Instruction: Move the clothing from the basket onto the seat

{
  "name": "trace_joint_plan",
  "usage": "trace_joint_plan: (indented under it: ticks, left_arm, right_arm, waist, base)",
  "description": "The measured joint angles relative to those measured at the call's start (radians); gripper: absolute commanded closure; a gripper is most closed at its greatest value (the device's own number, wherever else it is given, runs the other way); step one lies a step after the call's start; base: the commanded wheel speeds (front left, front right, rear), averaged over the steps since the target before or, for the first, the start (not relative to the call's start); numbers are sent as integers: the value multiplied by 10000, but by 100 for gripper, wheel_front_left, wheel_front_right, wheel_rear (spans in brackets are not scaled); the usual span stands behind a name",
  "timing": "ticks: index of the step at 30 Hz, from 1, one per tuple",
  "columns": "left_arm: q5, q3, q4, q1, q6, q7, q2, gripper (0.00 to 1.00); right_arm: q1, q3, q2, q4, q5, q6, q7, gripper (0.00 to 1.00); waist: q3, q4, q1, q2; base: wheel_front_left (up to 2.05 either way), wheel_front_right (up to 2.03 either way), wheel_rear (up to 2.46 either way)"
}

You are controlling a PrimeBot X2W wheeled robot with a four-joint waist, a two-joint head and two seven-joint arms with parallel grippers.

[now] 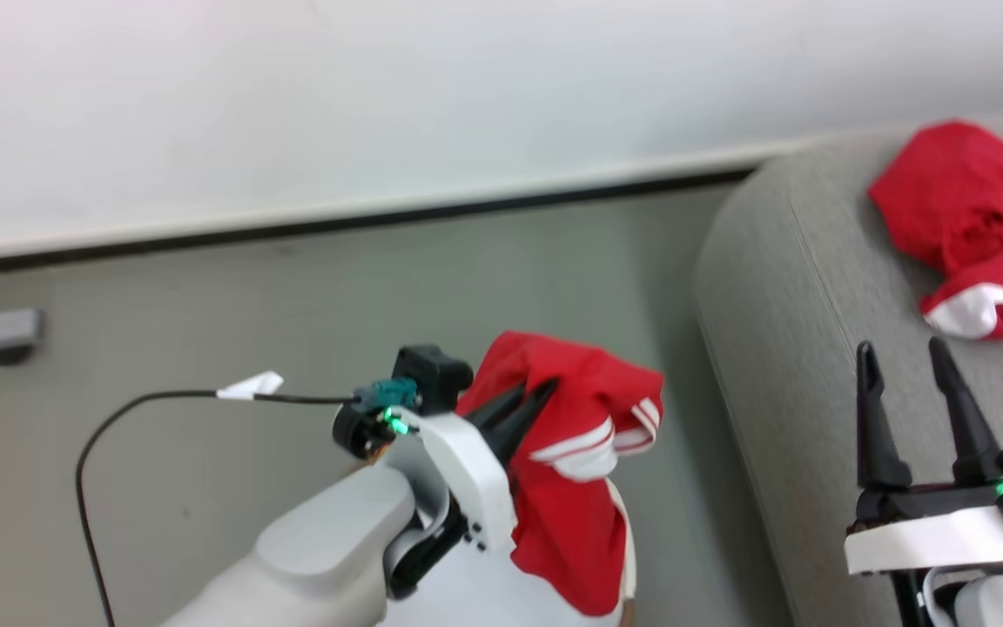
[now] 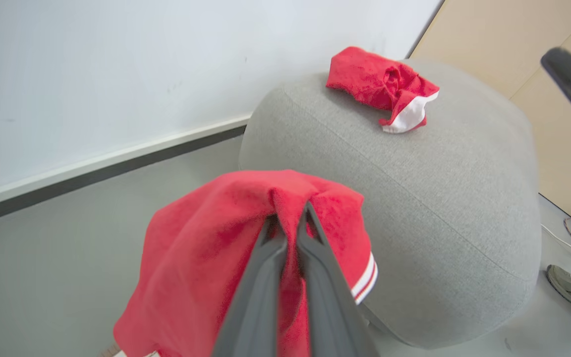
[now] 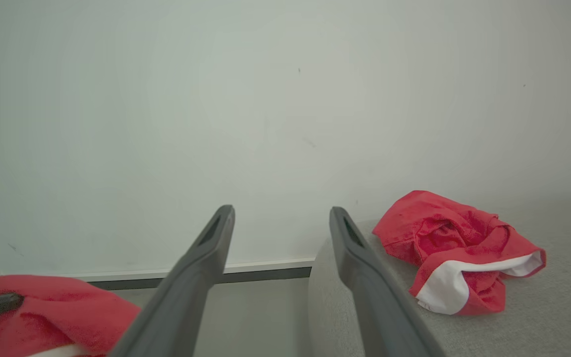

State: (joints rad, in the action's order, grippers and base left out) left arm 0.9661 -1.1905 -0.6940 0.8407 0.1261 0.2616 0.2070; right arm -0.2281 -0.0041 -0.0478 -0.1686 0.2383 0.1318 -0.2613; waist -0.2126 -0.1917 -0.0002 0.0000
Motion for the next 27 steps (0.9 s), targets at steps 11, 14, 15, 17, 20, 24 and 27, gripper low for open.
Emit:
trace_joint_plan:
  ticks: [11, 14, 15, 17, 20, 24, 27]
  left_arm:
    - [-901, 1670, 2161, 19, -727, 23, 535, 100]
    - [-986, 1902, 2652, 33, -959, 23, 736, 100]
    - [-1009, 1925, 2819, 44, -1022, 23, 800, 100]
    - [-1043, 1987, 3170, 163, -1183, -58, 918, 100]
    - [-1135, 2123, 3701, 392, -1375, -199, 1141, 100]
    - [-1181, 2322, 4366, 559, -1687, -374, 1467, 100]
    - [-1206, 2426, 4803, 585, -1889, -487, 1641, 100]
  right_arm:
    - [363, 848, -4, -579, 82, 0, 0, 0]
    - [494, 1060, -4, -665, 102, 0, 0, 0]
    - [516, 1154, -8, -698, 117, 0, 0, 0]
    - [570, 1329, -6, -734, 134, 0, 0, 0]
    - [616, 1586, -6, -780, 192, 0, 0, 0]
    - [636, 1979, -4, -769, 493, 0, 0, 0]
    - [655, 2201, -6, -754, 646, 0, 0, 0]
  waist:
    - [1520, 751, 0, 0]
    - [1819, 863, 0, 0]
    - [1908, 895, 0, 0]
    - [2035, 977, 0, 0]
    - [2119, 1097, 1, 0]
    - [2200, 1166, 1, 0]
    - [2205, 1198, 1, 0]
  base:
    - [0, 0, 0]
    - [0, 0, 0]
    - [0, 0, 0]
    - [0, 0, 0]
    - [0, 0, 0]
    - [0, 0, 0]
    - [0, 0, 0]
